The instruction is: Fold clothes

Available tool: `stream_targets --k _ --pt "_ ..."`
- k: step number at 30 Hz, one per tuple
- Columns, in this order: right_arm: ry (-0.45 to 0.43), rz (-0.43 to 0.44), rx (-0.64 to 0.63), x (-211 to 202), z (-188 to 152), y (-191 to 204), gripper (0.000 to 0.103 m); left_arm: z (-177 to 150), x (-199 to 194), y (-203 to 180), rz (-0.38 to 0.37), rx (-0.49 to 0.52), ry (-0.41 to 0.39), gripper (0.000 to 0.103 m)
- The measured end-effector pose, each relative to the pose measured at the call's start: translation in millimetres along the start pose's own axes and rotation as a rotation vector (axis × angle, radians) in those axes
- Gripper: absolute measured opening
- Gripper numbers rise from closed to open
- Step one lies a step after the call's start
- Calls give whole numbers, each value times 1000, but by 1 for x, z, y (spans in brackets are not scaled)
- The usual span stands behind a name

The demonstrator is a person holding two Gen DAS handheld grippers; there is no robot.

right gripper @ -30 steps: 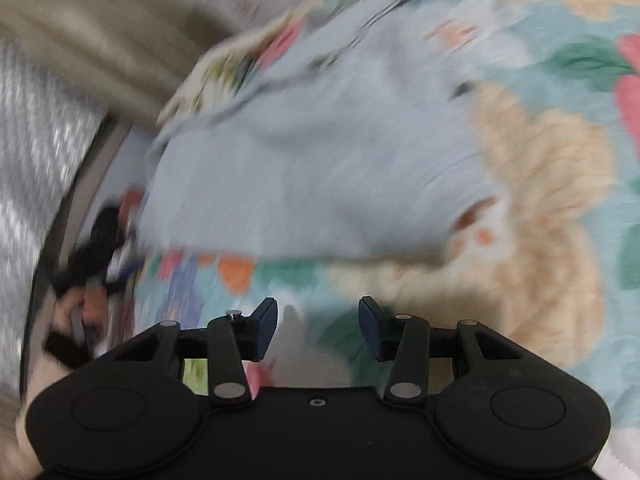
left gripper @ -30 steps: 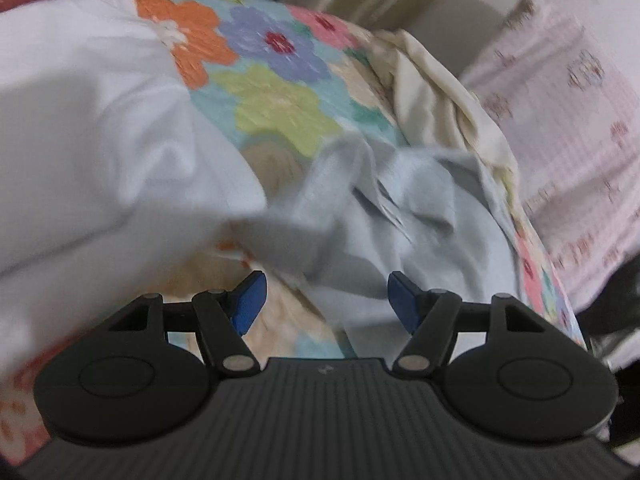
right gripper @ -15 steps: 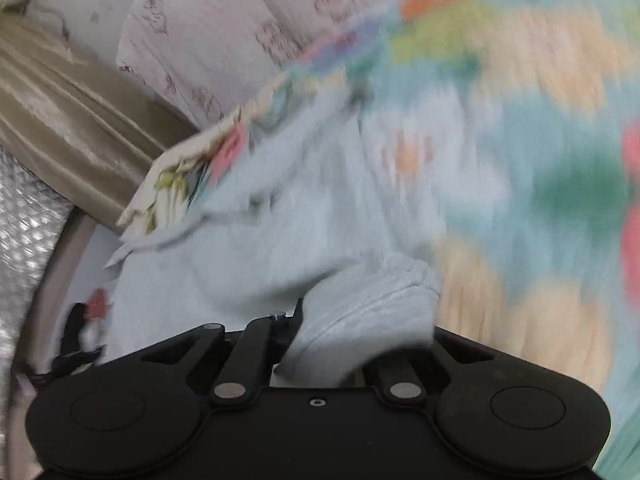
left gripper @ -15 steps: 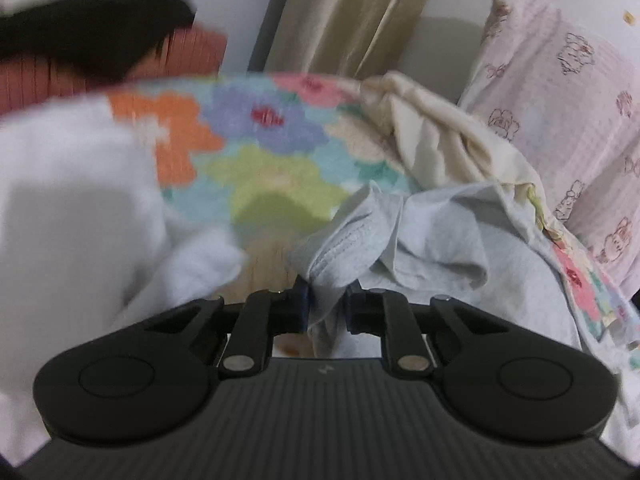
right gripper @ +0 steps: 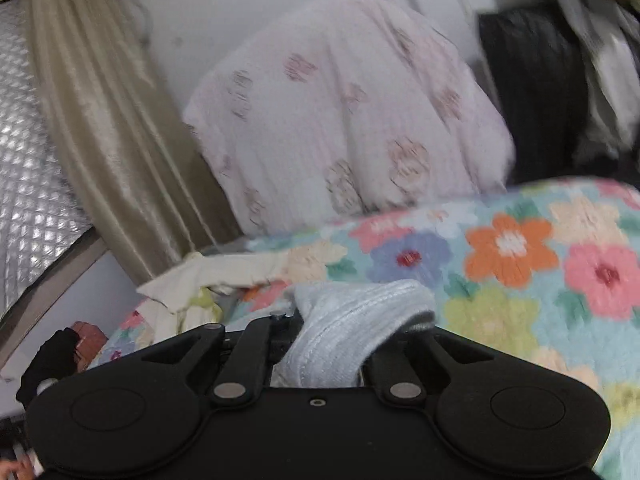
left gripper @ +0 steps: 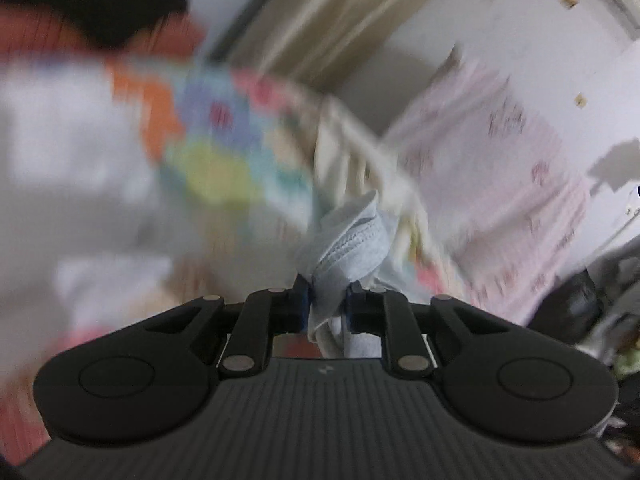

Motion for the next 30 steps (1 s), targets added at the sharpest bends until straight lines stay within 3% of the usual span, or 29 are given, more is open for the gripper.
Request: stream_targets --k 2,5,7,9,11,12,15,18,22,25,27,30 --pt "42 -44 41 14 -15 -16 7 -20 19 20 27 -80 121 16" --pt "69 -87 80 31 -44 -36 7 -24 28 30 78 -104 144 16" --pt "71 -103 95 38 -62 -46 7 -16 18 25 133 -64 77 15" --pt "49 -118 79 41 -73 -50 7 -4 -7 20 186 -31 -53 12" --pt "17 -111 69 39 -83 -53 7 7 -35 25 161 -81 -159 11" --pt "5 -96 66 36 -88 -52 7 9 -41 26 162 -82 -172 11" --pt "21 -122 36 40 -101 -54 7 3 -36 30 243 -44 -124 11" --pt "50 -155 16 46 -111 -57 7 -17 -19 44 328 -85 -4 13" --pt "69 -164 18 51 -121 -60 7 -48 -17 52 225 -182 86 27" --pt "78 -168 16 52 -126 -62 7 -66 -21 50 133 -223 112 52" --pt "81 -160 28 54 -130 -64 7 -71 -9 51 99 -239 129 53" --pt "91 -146 54 58 -136 -69 7 -70 22 51 129 -219 141 54"
Point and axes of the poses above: each gripper's, at about its wrist camera, not at the fingertips, and x roughly the way its jaws point, y to its left, z to its top, the point moved 8 cm from there along x, roughly the way its jaws point, and after that the axes turned 15 degrees about y, right-handed, at the moved point
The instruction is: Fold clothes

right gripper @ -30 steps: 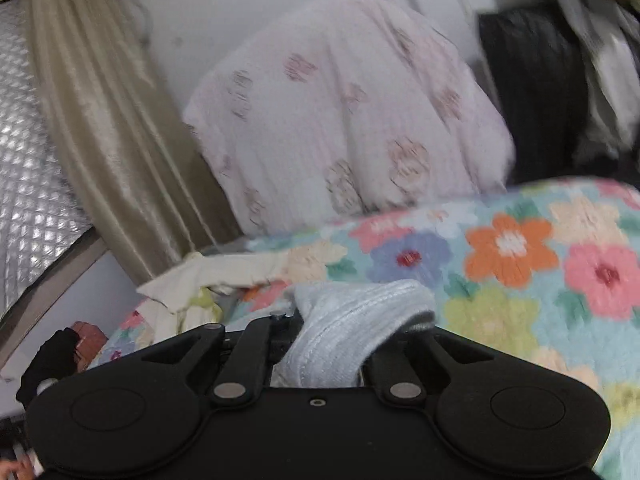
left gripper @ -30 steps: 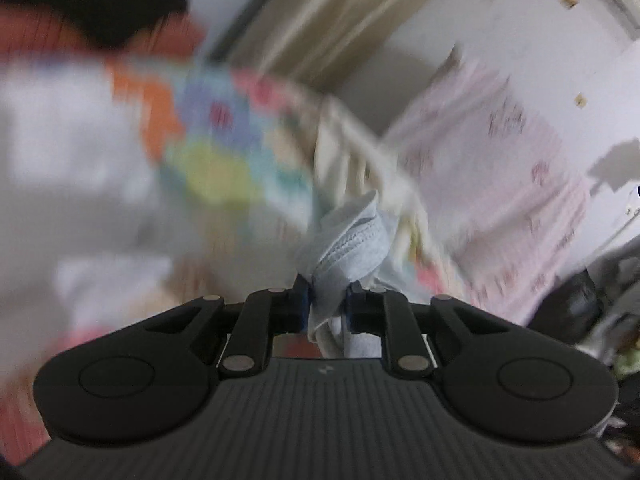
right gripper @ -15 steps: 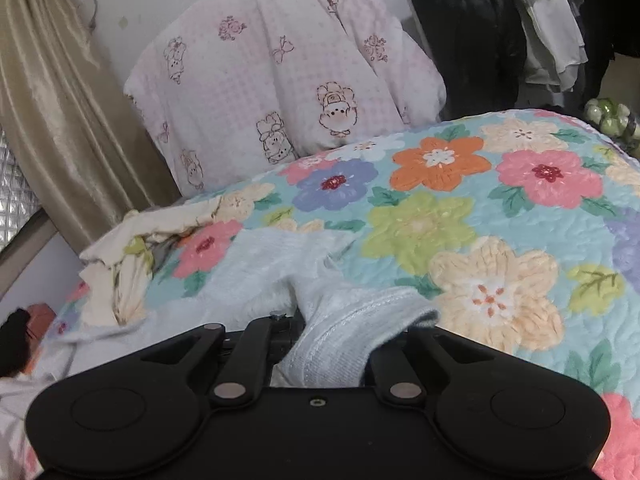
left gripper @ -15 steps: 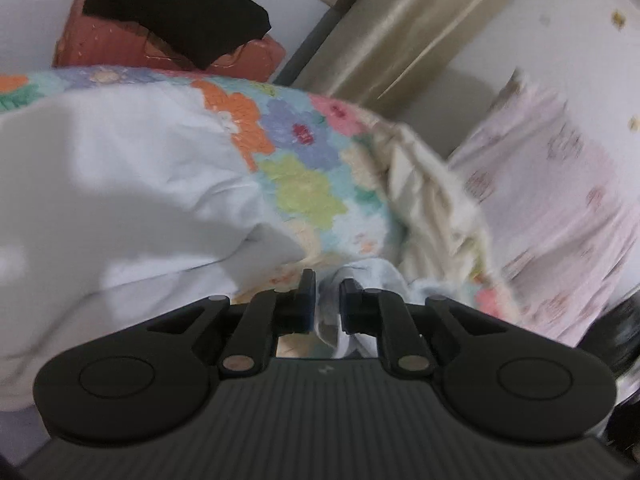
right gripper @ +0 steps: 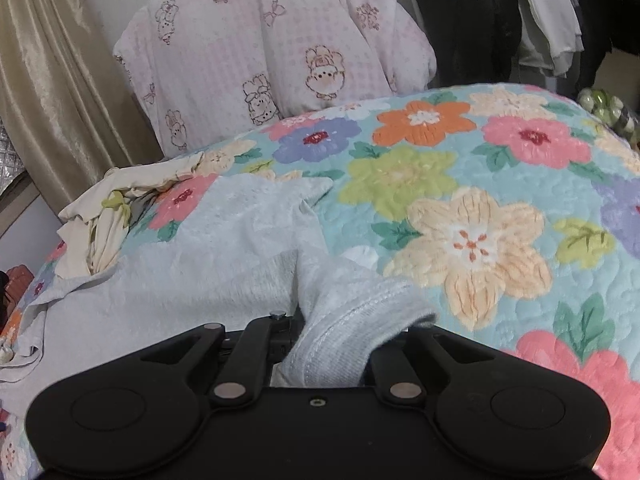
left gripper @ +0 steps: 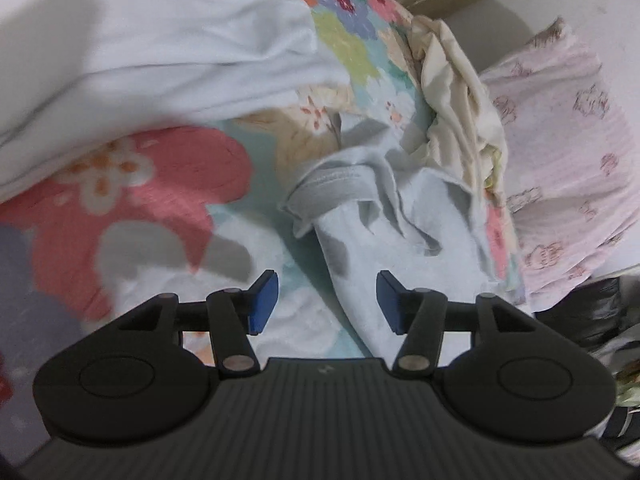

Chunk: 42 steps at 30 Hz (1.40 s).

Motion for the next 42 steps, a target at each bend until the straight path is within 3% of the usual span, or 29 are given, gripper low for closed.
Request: stream_targets --k 2,3,4,6,8,11,14,16,19,21,23,27,30,32,34,35,38,42 --pt "9 25 28 4 -4 -4 7 7 24 -10 55 70 15 50" --pt "16 39 38 6 -5 -6 7 9 35 -18 102 136 33 6" --pt "36 38 13 12 -3 -5 7 11 43 -28 168 213 55 2" --pt "102 -16 -110 26 11 2 7 19 43 -54 238 322 40 2" --pt "162 -35 -204 36 49 15 7 44 24 -94 219 393 -38 2" --pt "152 17 -206 34 148 45 6 95 1 -157 157 400 -128 2" --pt "10 -68 -332 12 239 98 6 147 -31 -231 109 437 -266 2" --pt "-139 -8 -324 -27 293 134 6 166 -67 -277 51 479 -400 2" --pt "-339 111 -266 -89 324 157 6 161 -127 -313 -38 516 -574 2" --pt "-367 186 -206 -108 316 148 6 148 -147 -309 -76 484 -594 2" --pt "-365 255 -150 -117 300 133 6 129 -149 -285 -108 443 -559 2" --pt "-276 329 -64 -95 232 87 6 76 -118 -211 -65 404 -471 3" --pt "-174 229 -70 -51 161 47 6 27 -63 -135 63 359 -366 3" --pt "-94 139 -67 -15 114 20 6 -3 -19 -84 143 299 -251 3" --pt "11 77 -3 23 73 -12 6 -21 18 -48 222 235 -117 3" --pt "44 69 50 38 59 -26 6 -23 24 -44 260 252 -95 3" --pt "57 35 75 49 43 -35 6 -20 23 -50 363 336 -115 3" --pt "-6 22 -4 19 63 -17 6 -26 -5 -70 315 356 -205 3"
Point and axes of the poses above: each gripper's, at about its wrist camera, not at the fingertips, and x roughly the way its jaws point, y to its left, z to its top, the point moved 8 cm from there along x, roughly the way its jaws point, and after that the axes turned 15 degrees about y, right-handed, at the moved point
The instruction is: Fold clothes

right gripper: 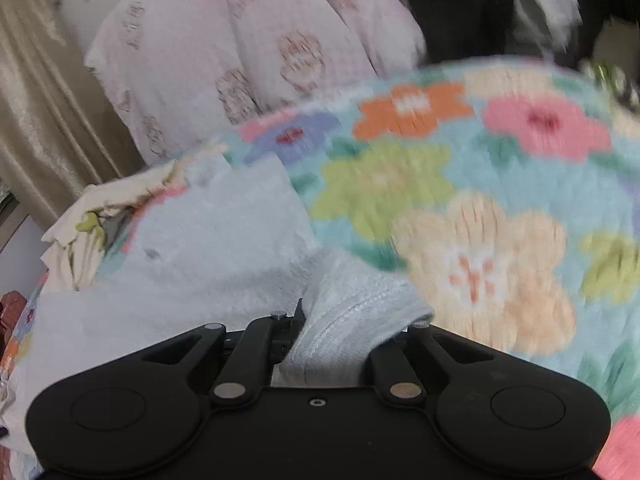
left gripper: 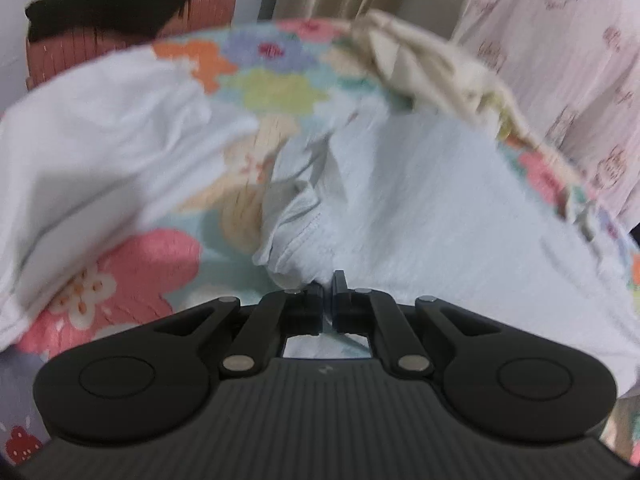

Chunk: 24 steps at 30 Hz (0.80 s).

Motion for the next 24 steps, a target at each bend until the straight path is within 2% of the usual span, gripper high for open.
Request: stream_targets --k 2,5,7,10,12,15,17,20,23,24 --pt "-30 -8 -31 -20 7 9 6 -2 -25 -4 -13 -5 -50 3" --pt "-102 -144 -97 -49 12 10 6 -15 -43 -3 -95 -45 -35 3" --pt "-126 -240 -141 -62 9 6 6 -32 -27 -4 -111 -43 52 3" --pt "-56 -274 -94 -51 -2 -19 6 -56 1 -3 -126 -58 190 3" --pt "-6 -292 -54 -43 -14 -34 6 -65 7 -2 -154 -95 231 3" --pt "-19 -340 -102 -43 -28 -31 6 -64 -11 -3 -146 -56 166 3" --pt "-13 -378 -128 -40 -32 -31 7 -64 -18 -1 -136 -52 151 3" --pt "20 -462 -94 -33 -33 -41 30 -65 -30 6 -65 -52 112 5" --pt "-9 -542 -83 -44 -36 -37 44 -60 -58 13 64 -8 -6 7" --pt "-26 -583 -95 -49 -37 -34 51 -57 -66 15 75 -3 -27 12"
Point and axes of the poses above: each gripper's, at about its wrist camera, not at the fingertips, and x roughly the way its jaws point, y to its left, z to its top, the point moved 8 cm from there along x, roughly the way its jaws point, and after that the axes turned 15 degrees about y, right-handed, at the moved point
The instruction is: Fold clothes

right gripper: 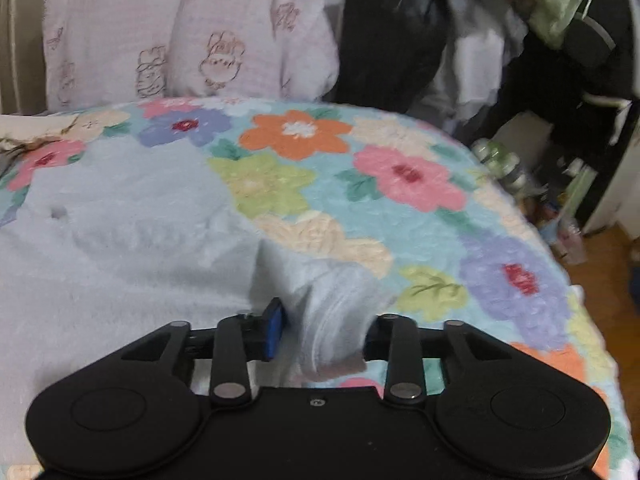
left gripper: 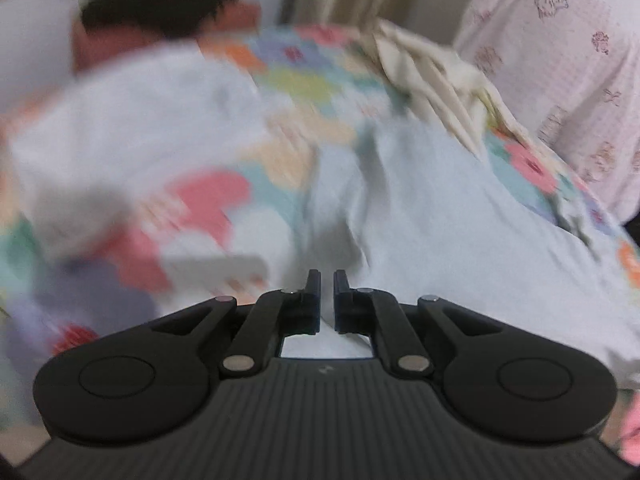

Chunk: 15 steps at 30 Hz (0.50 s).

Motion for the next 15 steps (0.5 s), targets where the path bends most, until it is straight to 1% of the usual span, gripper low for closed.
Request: stream_targets --k 1,2,3,4,5,6,7,8,9,11,12,13,14,15 --pt "-23 -40 -11 -8 1 1 56 4 -6 3 3 2 -14 15" --pt "-49 -55 -22 -18 1 3 56 7 -7 4 -12 9 -8 19" --pt "-76 -66 -34 -29 1 6 56 9 -7 4 -35 18 9 22" --pt "-92 -37 -42 -39 1 12 56 12 -4 2 -55 40 34 23" --pt "-95 42 -52 -47 1 24 56 15 0 -2 -73 70 65 28" --pt "-97 129 -63 -56 0 37 56 17 5 -8 -82 108 87 36" --pt "-79 234 -85 -60 -2 54 56 20 10 -15 -86 150 106 40" --pt "-56 342 -110 -65 -5 72 56 23 16 -22 -93 192 119 50" --pt "-26 455 -146 -67 -9 97 56 26 25 -30 -86 248 142 62" --pt "13 579 -216 -74 -21 138 56 33 45 -45 -45 381 194 68" --pt "32 637 -251 -78 -27 158 56 38 55 -48 -10 438 204 68" --pt "51 694 -286 -82 -33 178 56 46 66 -47 35 457 204 68" --pt "63 717 -319 -84 -40 193 56 55 76 -42 67 442 206 67" --pt "74 733 -352 -86 -46 208 56 59 84 -39 26 416 219 67"
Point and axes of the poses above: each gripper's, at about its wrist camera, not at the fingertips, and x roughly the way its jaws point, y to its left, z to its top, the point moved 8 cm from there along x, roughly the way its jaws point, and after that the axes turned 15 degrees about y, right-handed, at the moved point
